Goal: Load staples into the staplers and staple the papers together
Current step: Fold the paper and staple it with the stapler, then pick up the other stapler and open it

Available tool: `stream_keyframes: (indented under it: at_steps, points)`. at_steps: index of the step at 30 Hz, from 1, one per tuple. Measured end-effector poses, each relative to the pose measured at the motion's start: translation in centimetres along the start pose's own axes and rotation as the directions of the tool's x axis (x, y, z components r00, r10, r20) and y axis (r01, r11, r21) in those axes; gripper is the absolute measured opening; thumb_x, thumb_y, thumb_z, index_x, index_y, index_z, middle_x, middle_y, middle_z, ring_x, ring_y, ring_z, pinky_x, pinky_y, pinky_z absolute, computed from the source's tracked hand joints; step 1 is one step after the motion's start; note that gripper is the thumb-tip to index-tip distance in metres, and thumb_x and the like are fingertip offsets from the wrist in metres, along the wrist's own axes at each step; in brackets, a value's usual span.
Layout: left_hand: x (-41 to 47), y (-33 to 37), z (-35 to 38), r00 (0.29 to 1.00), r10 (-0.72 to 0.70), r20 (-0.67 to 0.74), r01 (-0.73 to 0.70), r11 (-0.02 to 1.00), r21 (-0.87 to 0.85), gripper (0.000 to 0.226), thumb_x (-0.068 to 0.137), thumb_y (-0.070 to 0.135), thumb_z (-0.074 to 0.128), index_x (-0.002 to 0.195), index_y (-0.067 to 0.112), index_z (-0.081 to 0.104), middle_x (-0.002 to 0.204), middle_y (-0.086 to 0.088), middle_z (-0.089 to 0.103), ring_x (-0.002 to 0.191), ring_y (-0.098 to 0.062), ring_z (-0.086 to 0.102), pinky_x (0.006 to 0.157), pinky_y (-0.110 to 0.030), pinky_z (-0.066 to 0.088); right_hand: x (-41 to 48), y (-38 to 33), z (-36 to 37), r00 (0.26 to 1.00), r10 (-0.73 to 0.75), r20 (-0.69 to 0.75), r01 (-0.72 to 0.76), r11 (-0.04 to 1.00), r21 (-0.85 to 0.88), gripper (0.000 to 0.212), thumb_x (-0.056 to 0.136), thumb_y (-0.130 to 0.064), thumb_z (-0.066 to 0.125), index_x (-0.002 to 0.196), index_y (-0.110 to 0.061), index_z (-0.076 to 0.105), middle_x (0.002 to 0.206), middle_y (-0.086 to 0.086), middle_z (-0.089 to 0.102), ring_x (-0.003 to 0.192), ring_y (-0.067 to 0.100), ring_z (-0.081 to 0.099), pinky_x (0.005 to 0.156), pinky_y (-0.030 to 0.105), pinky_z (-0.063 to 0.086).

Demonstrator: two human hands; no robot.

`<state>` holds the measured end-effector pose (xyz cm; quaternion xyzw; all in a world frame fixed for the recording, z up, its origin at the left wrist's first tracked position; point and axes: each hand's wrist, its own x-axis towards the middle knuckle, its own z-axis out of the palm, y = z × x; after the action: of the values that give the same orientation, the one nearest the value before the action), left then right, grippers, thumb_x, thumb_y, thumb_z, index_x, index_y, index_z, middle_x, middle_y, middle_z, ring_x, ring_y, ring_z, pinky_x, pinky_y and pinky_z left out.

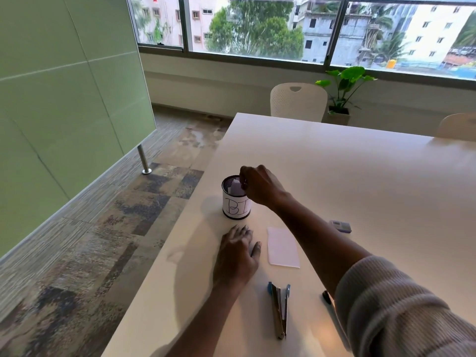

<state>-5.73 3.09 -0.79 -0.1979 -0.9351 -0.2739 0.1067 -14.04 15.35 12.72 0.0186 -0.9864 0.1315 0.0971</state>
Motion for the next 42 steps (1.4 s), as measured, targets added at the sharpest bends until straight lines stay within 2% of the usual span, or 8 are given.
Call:
stream_keyframes:
  at_steps: [9,14,17,25,34,36,39,42]
  points:
    - [-0.1,-0.1,0.1,1.0,-0.007,-0.024,0.007,1.0,0.0,0.049,0.092,0.042,0.056,0.132,0.013,0.063,0.137,-0.002,0.064,0.132,-0.02,0.052,0.11,-0.03,0.039,0.5,0.5,1.4,0.999,0.027,0.017,-0.029,0.99,0.135,0.024,0.083,-0.006,0.059,0.086,-0.022,0.077,0.09,0.009,0.074,0.084,0.03,0.068,0.072,0.036,0.059]
    - [0.0,-0.1,-0.1,1.0,0.006,-0.023,-0.006,1.0,-0.008,0.049,0.091,0.041,0.057,0.131,0.013,0.064,0.136,-0.003,0.064,0.132,-0.02,0.051,0.111,-0.029,0.037,-0.1,1.3,0.4,0.981,0.112,-0.16,-0.05,0.936,0.348,0.016,0.079,-0.01,0.069,0.083,-0.019,0.082,0.068,-0.004,0.071,0.059,0.003,0.055,0.071,0.019,0.038]
    - [0.0,-0.2,-0.2,1.0,-0.002,-0.017,0.002,1.0,-0.021,0.048,0.091,0.039,0.059,0.13,0.012,0.065,0.137,-0.005,0.064,0.132,-0.022,0.051,0.112,-0.03,0.037,-1.3,1.9,-1.1,0.959,0.151,-0.24,-0.043,0.914,0.403,0.01,0.081,-0.013,0.073,0.084,-0.019,0.082,0.071,-0.005,0.074,0.06,0.013,0.06,0.077,0.023,0.043]
    - [0.0,0.0,-0.3,1.0,0.01,-0.009,-0.01,1.0,-0.006,0.045,0.09,0.035,0.064,0.127,0.009,0.067,0.134,-0.008,0.066,0.129,-0.025,0.055,0.109,-0.034,0.042,-8.2,4.3,-3.4,0.9,0.331,-0.285,-0.123,0.819,0.561,0.006,0.086,-0.019,0.074,0.086,-0.017,0.079,0.082,-0.011,0.075,0.073,0.013,0.071,0.064,0.003,0.042]
    - [-0.6,0.4,-0.3,0.998,0.058,-0.032,-0.058,0.998,-0.004,0.031,0.09,0.025,0.064,0.116,0.01,0.073,0.131,-0.009,0.067,0.133,-0.03,0.052,0.11,-0.041,0.041,-20.0,4.7,1.2,0.925,0.304,-0.23,-0.202,0.902,0.381,0.018,0.088,-0.016,0.071,0.105,-0.011,0.077,0.105,0.003,0.077,0.088,0.012,0.072,0.084,0.023,0.057]
    - [-1.0,0.4,-0.4,0.995,0.097,-0.012,-0.097,0.995,0.005,0.034,0.091,0.026,0.063,0.12,0.011,0.072,0.134,-0.007,0.065,0.136,-0.029,0.049,0.112,-0.041,0.039,-22.1,4.5,2.5,0.923,0.286,-0.258,-0.2,0.928,0.315,0.02,0.085,-0.004,0.07,0.104,-0.006,0.077,0.108,0.008,0.077,0.094,0.019,0.072,0.089,0.021,0.054]
    - [-1.8,0.2,-0.3,0.992,0.112,0.058,-0.114,0.993,0.026,0.04,0.094,0.03,0.058,0.13,0.013,0.065,0.142,-0.007,0.059,0.142,-0.028,0.042,0.116,-0.041,0.032,-23.8,4.6,4.0,0.933,0.301,-0.199,-0.253,0.939,0.232,0.016,0.084,0.007,0.06,0.091,0.002,0.073,0.101,0.015,0.074,0.091,0.032,0.07,0.082,0.041,0.058]
    - [-2.2,0.2,-0.1,0.991,0.086,0.103,-0.092,0.995,0.046,0.045,0.097,0.036,0.052,0.138,0.017,0.058,0.148,-0.005,0.054,0.145,-0.025,0.038,0.117,-0.039,0.027,-24.4,4.8,4.4,0.947,0.295,-0.128,-0.275,0.949,0.157,0.019,0.089,0.004,0.052,0.093,0.001,0.071,0.105,0.014,0.071,0.095,0.03,0.067,0.083,0.038,0.055]
